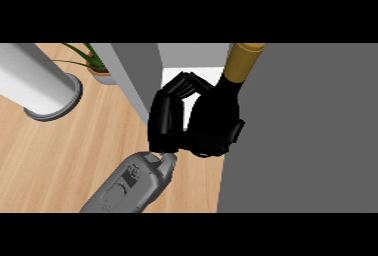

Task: Pick up the wine, place it into the cabinet and close the cabinet

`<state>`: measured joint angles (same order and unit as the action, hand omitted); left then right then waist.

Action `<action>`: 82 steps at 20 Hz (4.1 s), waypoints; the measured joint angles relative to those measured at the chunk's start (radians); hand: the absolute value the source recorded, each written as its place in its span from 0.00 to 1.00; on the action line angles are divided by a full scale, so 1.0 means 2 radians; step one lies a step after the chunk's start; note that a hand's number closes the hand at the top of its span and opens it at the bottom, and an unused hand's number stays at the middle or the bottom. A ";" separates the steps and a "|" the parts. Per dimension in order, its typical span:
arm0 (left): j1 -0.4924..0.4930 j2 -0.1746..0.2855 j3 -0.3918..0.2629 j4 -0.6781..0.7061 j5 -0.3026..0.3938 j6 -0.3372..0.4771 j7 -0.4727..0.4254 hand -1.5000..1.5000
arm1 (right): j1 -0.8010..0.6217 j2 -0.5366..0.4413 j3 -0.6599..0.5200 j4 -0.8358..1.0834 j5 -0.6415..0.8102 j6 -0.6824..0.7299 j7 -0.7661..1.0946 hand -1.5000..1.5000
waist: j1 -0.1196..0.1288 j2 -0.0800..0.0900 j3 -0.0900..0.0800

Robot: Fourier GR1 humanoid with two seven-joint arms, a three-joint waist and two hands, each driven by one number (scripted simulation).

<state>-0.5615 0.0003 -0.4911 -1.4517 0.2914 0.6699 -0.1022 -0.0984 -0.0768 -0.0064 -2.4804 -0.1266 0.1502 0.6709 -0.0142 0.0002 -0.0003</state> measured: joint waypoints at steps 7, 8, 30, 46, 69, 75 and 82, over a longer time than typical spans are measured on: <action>0.007 0.000 0.001 0.047 0.010 -0.006 -0.043 1.00 | 0.002 0.004 0.000 0.001 0.000 -0.001 -0.003 0.00 | 0.001 0.000 0.000; 0.008 0.000 -0.006 0.057 0.009 0.000 -0.051 1.00 | 0.008 0.006 0.001 0.002 0.000 0.002 -0.009 0.00 | 0.000 0.000 0.000; -0.046 0.001 0.067 0.226 0.046 -0.041 -0.165 1.00 | 0.006 0.014 0.022 0.002 0.003 -0.007 -0.008 0.00 | 0.000 0.000 0.000; -0.144 0.001 0.125 0.381 0.075 -0.092 -0.188 1.00 | 0.017 0.017 0.016 0.006 0.001 0.001 -0.023 0.00 | -0.003 0.001 0.000; -0.279 0.000 0.232 0.588 0.100 -0.105 -0.291 1.00 | 0.012 0.026 0.035 0.010 0.000 0.003 -0.026 0.00 | -0.018 0.006 0.000; -0.284 0.000 0.256 0.613 0.115 -0.132 -0.307 1.00 | 0.006 0.030 0.046 0.011 0.002 0.000 -0.024 0.00 | -0.021 0.007 0.001; -0.289 0.000 0.269 0.638 0.115 -0.141 -0.328 1.00 | 0.005 0.034 0.055 0.013 0.004 0.000 -0.027 0.00 | -0.025 0.008 0.001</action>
<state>-1.1397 0.0005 0.0459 -0.1760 0.5209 0.3883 -0.7575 -0.0886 -0.0095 0.1029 -2.4540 -0.1176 0.1493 0.6175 -0.0636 0.0156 0.0024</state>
